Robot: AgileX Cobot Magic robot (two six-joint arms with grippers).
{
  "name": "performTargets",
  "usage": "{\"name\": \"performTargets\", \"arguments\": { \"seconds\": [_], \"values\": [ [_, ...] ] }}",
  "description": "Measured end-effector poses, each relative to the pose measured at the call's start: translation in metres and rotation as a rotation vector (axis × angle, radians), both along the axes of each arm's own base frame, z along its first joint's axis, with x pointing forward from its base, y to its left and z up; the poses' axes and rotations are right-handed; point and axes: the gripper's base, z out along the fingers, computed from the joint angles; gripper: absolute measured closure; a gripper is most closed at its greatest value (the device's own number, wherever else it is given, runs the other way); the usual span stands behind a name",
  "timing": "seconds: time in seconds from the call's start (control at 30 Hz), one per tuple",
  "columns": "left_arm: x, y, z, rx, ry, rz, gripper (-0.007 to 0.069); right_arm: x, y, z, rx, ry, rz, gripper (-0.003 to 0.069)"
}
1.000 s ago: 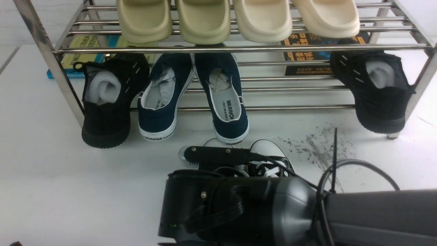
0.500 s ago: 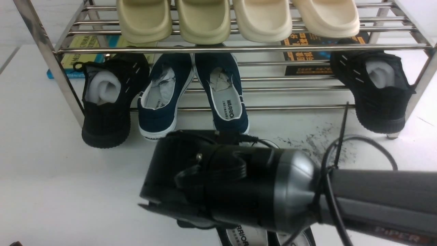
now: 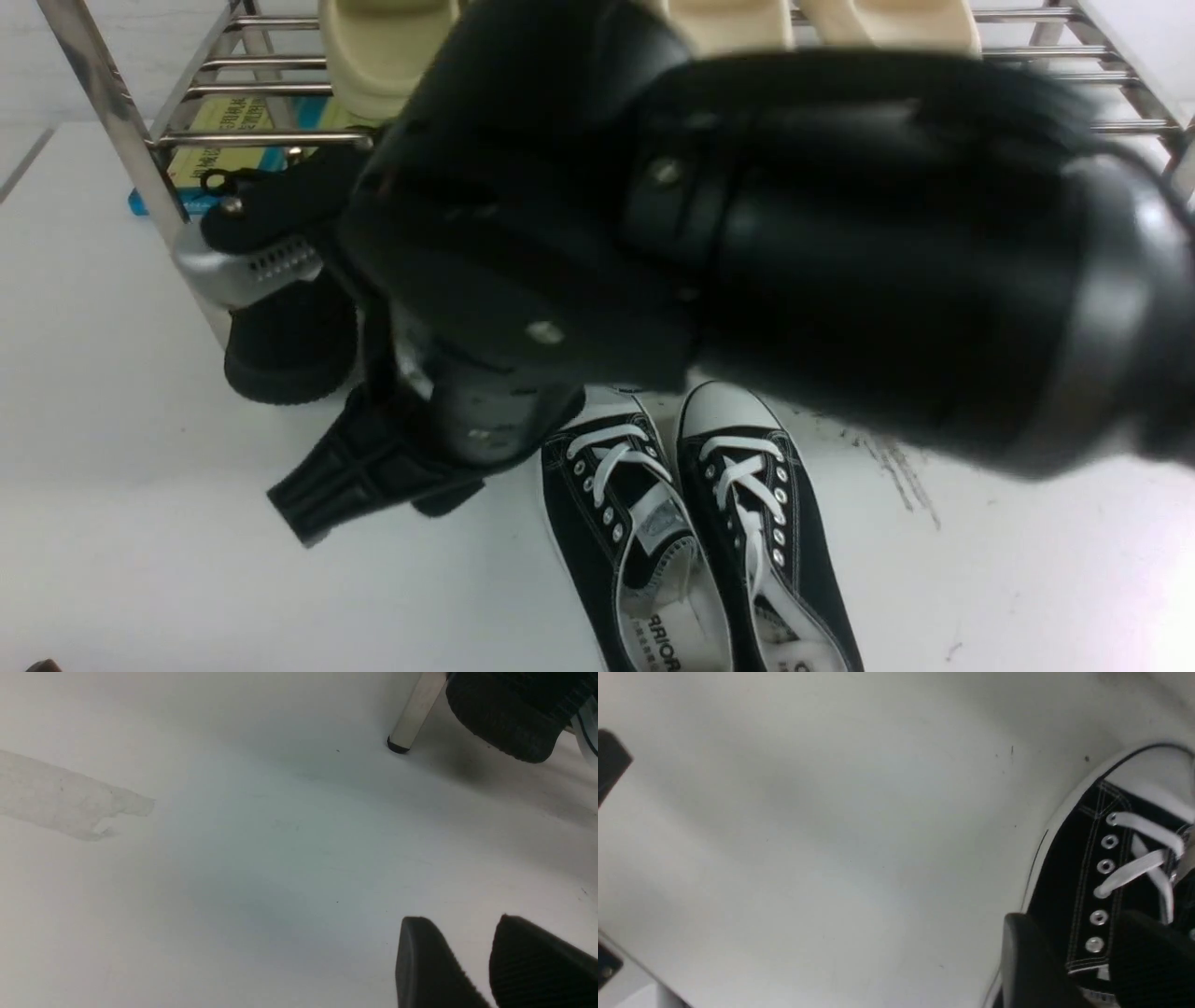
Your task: Take the shoes off the shelf with your hand on the white table.
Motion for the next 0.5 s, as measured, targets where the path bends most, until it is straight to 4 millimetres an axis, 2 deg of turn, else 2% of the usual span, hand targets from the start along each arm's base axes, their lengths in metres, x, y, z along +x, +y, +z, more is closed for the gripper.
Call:
{"name": "performTargets", "arguments": {
  "seconds": [0.13, 0.2, 0.27, 0.37, 0.43, 0.47, 0.5],
  "values": [
    [0.000, 0.000, 0.000, 0.000, 0.000, 0.000, 0.0385, -0.013, -0.030, 0.045, 0.044, -0.105, 0.126, 0.0491],
    [0.000, 0.000, 0.000, 0.000, 0.000, 0.000, 0.0385, -0.025, -0.060, 0.081, 0.102, -0.184, 0.179, 0.0540],
    [0.000, 0.000, 0.000, 0.000, 0.000, 0.000, 0.0385, -0.033, -0.079, 0.100, 0.143, -0.219, 0.187, 0.0571],
    [0.000, 0.000, 0.000, 0.000, 0.000, 0.000, 0.0385, -0.051, -0.122, 0.136, 0.242, -0.283, 0.186, 0.0619],
    [0.000, 0.000, 0.000, 0.000, 0.000, 0.000, 0.0385, -0.067, -0.160, 0.160, 0.322, -0.331, 0.177, 0.0648],
    [0.000, 0.000, 0.000, 0.000, 0.000, 0.000, 0.0385, -0.069, -0.164, 0.161, 0.328, -0.335, 0.176, 0.0650],
    [0.000, 0.000, 0.000, 0.000, 0.000, 0.000, 0.0385, -0.080, -0.190, 0.170, 0.369, -0.361, 0.170, 0.0658]
  ]
}}
